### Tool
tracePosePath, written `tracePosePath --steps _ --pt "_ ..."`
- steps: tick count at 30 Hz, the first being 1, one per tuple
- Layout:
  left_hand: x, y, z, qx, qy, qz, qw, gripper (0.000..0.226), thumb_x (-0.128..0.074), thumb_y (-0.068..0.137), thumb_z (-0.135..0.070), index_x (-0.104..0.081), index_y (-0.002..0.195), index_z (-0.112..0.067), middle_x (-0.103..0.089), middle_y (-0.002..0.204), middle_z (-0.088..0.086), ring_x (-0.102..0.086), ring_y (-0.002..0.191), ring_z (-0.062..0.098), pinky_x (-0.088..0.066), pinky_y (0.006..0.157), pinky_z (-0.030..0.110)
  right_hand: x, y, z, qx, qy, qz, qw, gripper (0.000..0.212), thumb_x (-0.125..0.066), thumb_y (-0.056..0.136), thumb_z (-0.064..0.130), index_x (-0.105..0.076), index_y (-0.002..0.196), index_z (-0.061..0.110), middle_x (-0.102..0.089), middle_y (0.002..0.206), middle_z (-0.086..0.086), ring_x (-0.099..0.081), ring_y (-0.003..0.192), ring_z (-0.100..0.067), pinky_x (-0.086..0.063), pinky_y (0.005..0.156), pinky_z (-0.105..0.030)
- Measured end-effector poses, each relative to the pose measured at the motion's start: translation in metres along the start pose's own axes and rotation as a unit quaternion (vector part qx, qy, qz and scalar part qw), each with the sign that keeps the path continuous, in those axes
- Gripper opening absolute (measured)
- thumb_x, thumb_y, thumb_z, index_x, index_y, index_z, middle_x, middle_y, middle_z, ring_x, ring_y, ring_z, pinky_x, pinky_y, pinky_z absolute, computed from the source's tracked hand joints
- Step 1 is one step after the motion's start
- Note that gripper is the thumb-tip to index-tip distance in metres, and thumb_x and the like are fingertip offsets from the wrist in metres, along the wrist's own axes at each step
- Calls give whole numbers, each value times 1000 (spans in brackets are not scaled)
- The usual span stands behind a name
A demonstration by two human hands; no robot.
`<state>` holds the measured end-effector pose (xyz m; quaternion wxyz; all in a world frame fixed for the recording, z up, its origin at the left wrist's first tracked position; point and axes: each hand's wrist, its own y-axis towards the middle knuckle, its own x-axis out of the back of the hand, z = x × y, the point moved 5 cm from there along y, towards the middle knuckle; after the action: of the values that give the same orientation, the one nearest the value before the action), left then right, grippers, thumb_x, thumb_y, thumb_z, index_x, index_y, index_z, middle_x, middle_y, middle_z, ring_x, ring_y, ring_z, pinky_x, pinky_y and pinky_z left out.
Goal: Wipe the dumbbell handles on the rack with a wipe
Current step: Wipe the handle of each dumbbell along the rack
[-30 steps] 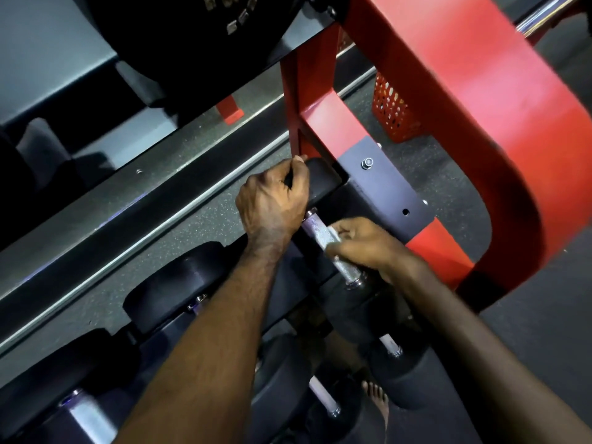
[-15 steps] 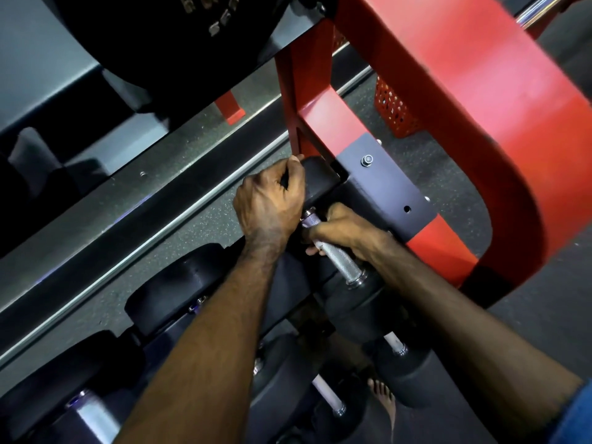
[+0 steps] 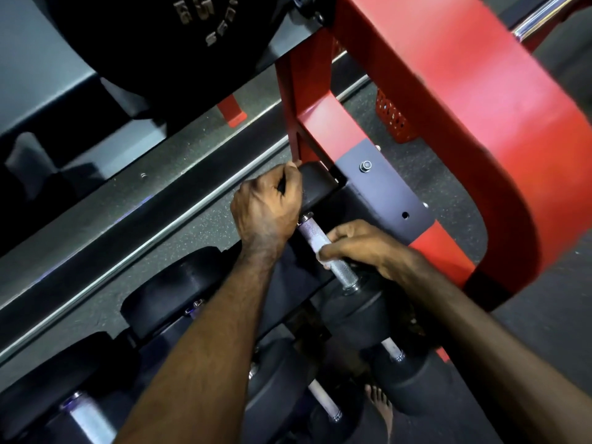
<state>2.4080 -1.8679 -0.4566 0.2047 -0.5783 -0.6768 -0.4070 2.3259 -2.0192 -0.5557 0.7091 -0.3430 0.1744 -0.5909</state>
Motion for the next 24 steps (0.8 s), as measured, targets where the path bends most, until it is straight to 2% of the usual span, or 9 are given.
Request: tracePosePath --steps 2,4,8,11,13,15,18,20,24 --pt "-1 0 1 4 1 8 1000 58 -35 96 -54 -84 107 -25 -71 69 13 -63 67 37 -40 62 35 3 0 4 6 13 -3 1000 27 -84 73 12 -71 91 -2 -65 74 -7 -55 69 -20 -37 57 -26" --pt "-4 0 2 12 2 20 1000 59 -33 96 -55 -84 108 -26 -73 71 10 -65 68 35 -46 63 36 4 5 24 20 32 -21 999 19 -84 72 6 -67 79 8 -62 67 -1 -55 60 -14 -38 51 -22" --pt "-3 1 2 10 1 14 1000 57 -35 97 -54 -85 106 -27 -72 70 9 -64 67 35 -40 61 36 7 3 27 78 38 -90 992 40 -88 57 16 -59 85 22 -64 77 2 -58 68 -12 -50 64 -31" --pt "0 0 1 5 10 1 1000 56 -36 97 -53 -85 108 -28 -73 70 10 -64 67 35 -31 64 31 10 -16 11 187 -62 -163 967 38 -86 64 19 -55 86 26 -59 90 2 -55 72 -11 -50 69 -35" --pt "0 -1 0 6 13 6 1000 59 -34 96 -54 -85 107 -27 -74 72 10 -64 69 35 -30 65 30 6 -29 25 295 -115 -161 935 22 -76 74 15 -61 87 25 -52 94 4 -54 79 -12 -48 73 -30" --pt "-1 -1 0 8 9 17 1000 62 -32 96 -55 -85 106 -25 -74 73 10 -64 68 33 -31 65 30 -2 -34 41 358 -199 -151 900 13 -61 82 23 -68 93 23 -48 94 8 -53 88 -16 -44 77 -29" --pt "0 0 -1 9 8 16 1000 60 -34 96 -55 -85 106 -25 -73 70 10 -58 62 29 -30 64 31 -3 -35 39 353 -271 -160 881 26 -52 87 33 -71 102 23 -52 98 4 -54 93 -22 -46 80 -37" --pt "0 0 0 8 14 10 1000 57 -36 98 -53 -85 107 -26 -71 67 11 -54 59 28 -28 64 31 -3 -44 27 331 -300 -182 876 21 -65 86 35 -68 104 26 -55 103 5 -55 95 -22 -50 81 -43" --pt "-1 -1 0 5 21 9 1000 58 -35 97 -53 -85 106 -26 -74 73 12 -65 69 34 -30 65 30 -7 -42 32 310 -308 -220 872 25 -80 85 37 -60 95 25 -54 100 5 -59 93 -23 -50 72 -41"
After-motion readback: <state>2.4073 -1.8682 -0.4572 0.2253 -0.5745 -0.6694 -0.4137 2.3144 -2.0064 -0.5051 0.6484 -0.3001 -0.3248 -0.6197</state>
